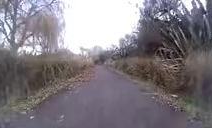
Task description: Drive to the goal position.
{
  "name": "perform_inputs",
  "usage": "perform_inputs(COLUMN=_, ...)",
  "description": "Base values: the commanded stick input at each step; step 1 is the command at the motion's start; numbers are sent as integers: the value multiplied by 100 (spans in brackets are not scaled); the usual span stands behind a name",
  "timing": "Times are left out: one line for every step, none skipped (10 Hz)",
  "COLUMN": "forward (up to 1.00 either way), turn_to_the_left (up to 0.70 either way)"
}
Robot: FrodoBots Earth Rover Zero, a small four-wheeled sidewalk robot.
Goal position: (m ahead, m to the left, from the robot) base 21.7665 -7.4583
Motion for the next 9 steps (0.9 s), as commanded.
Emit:
perform_inputs(forward=70, turn_to_the_left=0)
perform_inputs(forward=70, turn_to_the_left=0)
perform_inputs(forward=70, turn_to_the_left=0)
perform_inputs(forward=70, turn_to_the_left=0)
perform_inputs(forward=70, turn_to_the_left=0)
perform_inputs(forward=70, turn_to_the_left=0)
perform_inputs(forward=70, turn_to_the_left=0)
perform_inputs(forward=70, turn_to_the_left=0)
perform_inputs(forward=70, turn_to_the_left=0)
